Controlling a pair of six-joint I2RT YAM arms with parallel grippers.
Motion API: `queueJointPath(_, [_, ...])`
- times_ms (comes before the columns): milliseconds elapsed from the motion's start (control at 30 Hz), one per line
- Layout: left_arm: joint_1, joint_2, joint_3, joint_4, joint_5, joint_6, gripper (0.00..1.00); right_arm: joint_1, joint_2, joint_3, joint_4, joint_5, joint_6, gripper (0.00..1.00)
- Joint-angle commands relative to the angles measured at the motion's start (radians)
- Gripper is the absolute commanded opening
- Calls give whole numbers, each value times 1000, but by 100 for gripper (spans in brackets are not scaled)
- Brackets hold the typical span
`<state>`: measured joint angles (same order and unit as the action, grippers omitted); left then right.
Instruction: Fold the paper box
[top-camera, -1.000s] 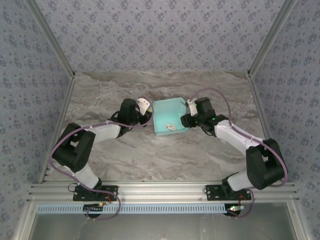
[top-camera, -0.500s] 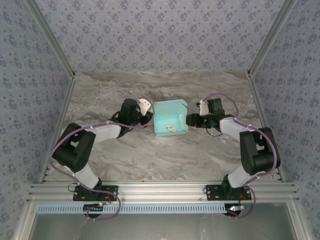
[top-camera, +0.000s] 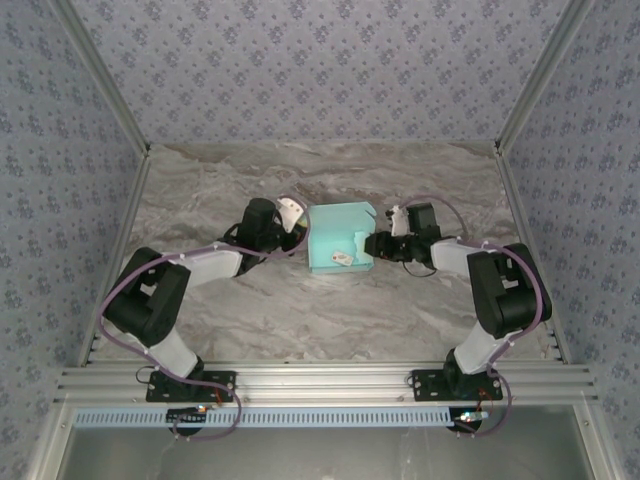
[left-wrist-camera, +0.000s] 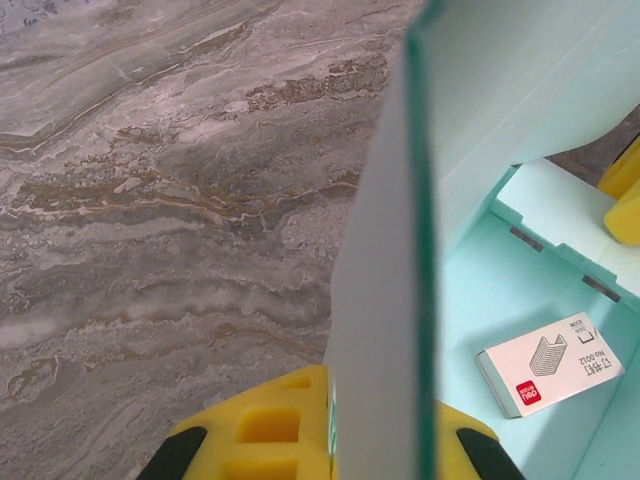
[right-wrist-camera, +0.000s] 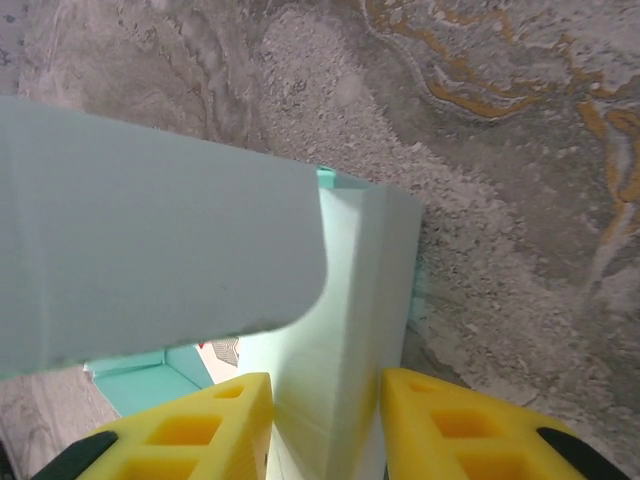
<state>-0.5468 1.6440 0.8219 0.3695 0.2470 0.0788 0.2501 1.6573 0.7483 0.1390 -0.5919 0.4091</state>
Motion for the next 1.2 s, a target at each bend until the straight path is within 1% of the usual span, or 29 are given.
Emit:
queueJointPath(0, [-23,-30,9,-8,-7,-5,0,27,9,-9,-3,68,36,33])
queueJointPath(233, [-70,-42,13,-26,-107,-72,0,107,2,0,-75,261,85,25])
queueJointPath(333, [-88,-47,19,-48,-183,-115,0,160,-12,10,-128,394,94,22])
queueJointPath(400, [-95,-53,23,-62,-225,-155,0,199,-19,17,-161,489,103,22])
queueJointPath(533, [-96,-73,15,-77,-261,-204,0,271,-14,46,-240,666,107,21])
queueJointPath(600, [-96,-83,11,-87,-284,-217,0,299,2,62,-274,729,110,20])
queueJointPath(733, [-96,-105,1,-99,-302,-229,0,347,38,103,-338,847,115,18])
queueJointPath(933, [-96,-119,-9,-98,-298,-244,0,397,99,159,-447,1014,110,14])
queueJointPath(1167, [-97,-116,-7,-102,-300,-247,0,425,176,206,-536,1120,122,10])
